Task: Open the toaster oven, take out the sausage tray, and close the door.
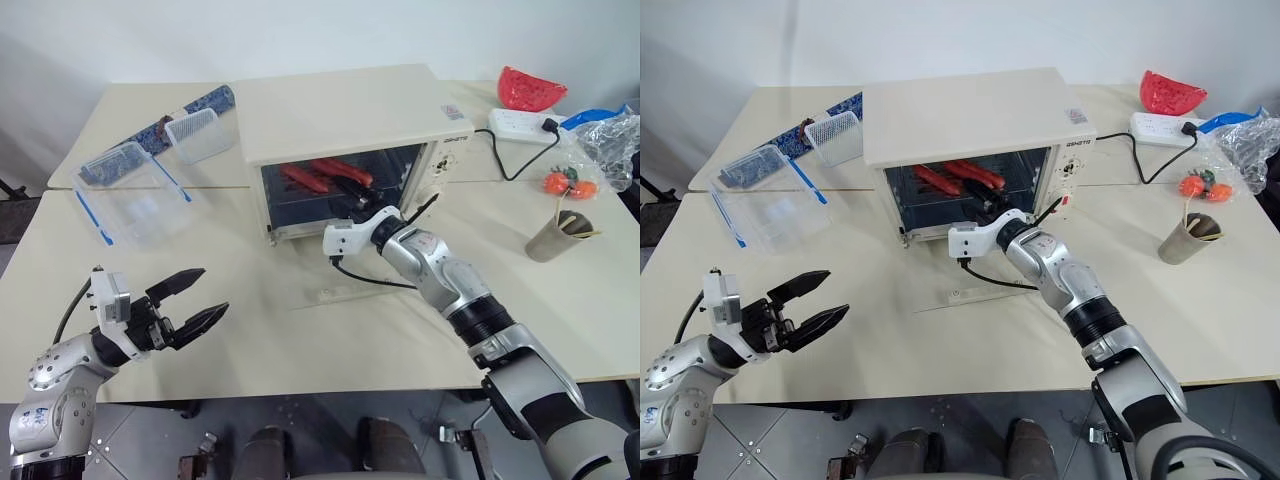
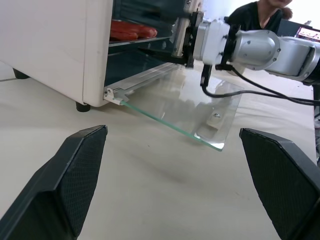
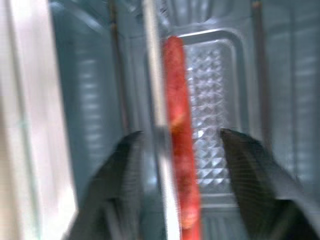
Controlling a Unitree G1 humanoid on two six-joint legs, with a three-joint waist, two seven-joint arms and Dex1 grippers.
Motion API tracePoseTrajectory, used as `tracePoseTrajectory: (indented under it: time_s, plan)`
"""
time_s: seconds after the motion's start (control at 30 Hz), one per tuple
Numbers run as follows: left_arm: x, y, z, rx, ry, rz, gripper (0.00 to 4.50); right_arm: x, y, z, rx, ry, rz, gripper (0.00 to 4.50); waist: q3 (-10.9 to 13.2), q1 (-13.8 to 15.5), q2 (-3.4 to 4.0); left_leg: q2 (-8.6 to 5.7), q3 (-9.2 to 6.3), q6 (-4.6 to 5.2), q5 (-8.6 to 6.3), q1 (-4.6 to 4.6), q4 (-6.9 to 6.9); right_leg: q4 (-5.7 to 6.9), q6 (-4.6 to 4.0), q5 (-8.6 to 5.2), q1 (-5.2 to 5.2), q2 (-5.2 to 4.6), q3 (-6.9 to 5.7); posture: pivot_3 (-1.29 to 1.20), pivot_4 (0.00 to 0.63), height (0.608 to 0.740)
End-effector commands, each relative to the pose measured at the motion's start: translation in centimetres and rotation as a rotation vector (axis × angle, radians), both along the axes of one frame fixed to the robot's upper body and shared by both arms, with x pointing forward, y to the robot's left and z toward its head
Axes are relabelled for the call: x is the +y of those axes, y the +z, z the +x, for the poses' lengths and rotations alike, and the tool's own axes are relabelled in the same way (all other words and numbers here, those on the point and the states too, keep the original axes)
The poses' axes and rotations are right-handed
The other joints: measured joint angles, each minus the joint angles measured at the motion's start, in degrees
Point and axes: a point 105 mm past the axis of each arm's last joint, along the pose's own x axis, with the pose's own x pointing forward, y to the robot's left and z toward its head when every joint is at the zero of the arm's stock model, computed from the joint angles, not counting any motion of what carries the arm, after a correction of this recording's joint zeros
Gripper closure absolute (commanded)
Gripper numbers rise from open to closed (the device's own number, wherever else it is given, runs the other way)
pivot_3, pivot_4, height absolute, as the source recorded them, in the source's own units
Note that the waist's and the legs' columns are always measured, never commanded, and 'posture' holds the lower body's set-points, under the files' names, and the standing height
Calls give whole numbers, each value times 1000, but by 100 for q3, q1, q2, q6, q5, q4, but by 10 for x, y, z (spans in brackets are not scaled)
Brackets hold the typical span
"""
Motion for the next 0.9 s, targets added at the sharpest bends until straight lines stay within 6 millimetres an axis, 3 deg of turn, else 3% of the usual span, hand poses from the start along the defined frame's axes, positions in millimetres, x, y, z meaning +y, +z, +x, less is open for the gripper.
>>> tracePoseTrajectory:
  time_s: [0.03,0.4,0.57,0.9]
  plan:
    - [-6,12,1,-53,-23,-7,0,5,11,4,-52,-10,-1,2975,0,-13,0,0,-1,0,0,0,0,2,0,0,-1,0,1,0,150,740]
    - [-10,15,6,-68,-39,-9,0,13,11,10,-46,-18,-7,2975,0,-48,0,3,1,-1,0,-2,-3,11,-2,-1,-17,3,11,0,150,740]
    - [-12,18,9,-76,-50,-11,0,15,13,9,-50,-1,-21,4460,-5,-83,-8,4,0,-2,1,-11,-3,21,-2,-1,-34,3,18,0,150,740]
    - [-17,22,17,-93,-67,-33,0,14,31,-6,-88,59,-33,4460,-4,-119,-8,6,2,-6,0,-25,-8,23,-3,-1,-48,7,17,0,150,740]
